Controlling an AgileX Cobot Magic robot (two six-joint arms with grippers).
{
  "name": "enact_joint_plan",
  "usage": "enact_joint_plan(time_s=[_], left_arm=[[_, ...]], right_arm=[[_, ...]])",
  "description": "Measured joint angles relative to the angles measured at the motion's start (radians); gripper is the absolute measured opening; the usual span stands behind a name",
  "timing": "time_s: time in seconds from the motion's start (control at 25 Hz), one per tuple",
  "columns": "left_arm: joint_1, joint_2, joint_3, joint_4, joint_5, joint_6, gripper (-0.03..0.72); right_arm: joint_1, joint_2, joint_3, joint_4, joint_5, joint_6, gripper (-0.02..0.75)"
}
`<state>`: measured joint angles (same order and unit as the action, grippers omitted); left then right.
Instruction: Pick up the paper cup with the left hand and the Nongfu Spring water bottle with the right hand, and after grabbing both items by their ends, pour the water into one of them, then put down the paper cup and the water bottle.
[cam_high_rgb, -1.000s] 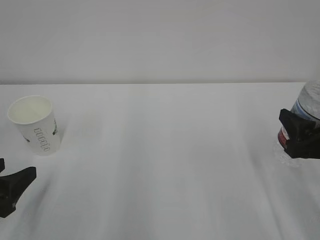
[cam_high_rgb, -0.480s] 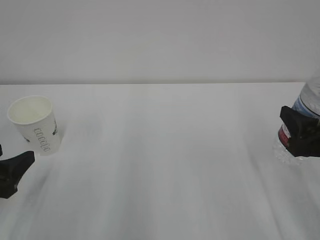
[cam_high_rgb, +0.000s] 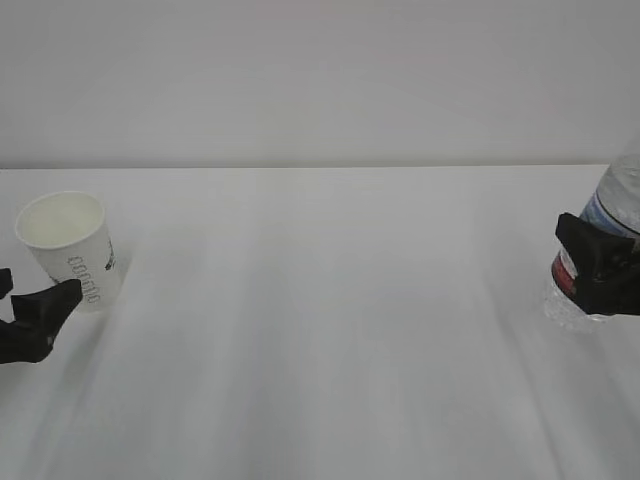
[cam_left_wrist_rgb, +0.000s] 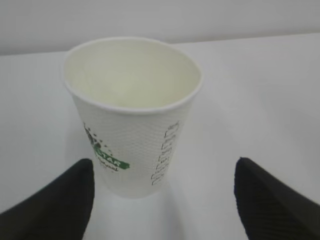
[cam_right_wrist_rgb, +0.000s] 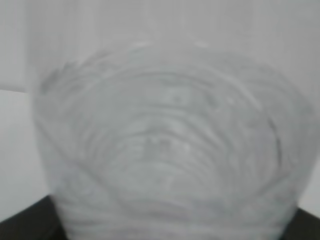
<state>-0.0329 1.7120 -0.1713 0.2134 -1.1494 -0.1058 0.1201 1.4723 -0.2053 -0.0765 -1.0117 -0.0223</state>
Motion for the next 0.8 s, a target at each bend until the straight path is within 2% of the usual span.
enact_joint_plan(time_s=[0.48,0.8], left_arm=[[0.0,0.129,-0.105,0.0,-0.002,0.0,0.651],[0.0,0.191,-0.124,-0.026,-0.002,0.0,0.672]], right_arm=[[0.0,0.0,0.0,-0.011,0.0,0.006,0.483],[0.0,-0.002,0.0,-0.013,0.0,0.008,0.482]])
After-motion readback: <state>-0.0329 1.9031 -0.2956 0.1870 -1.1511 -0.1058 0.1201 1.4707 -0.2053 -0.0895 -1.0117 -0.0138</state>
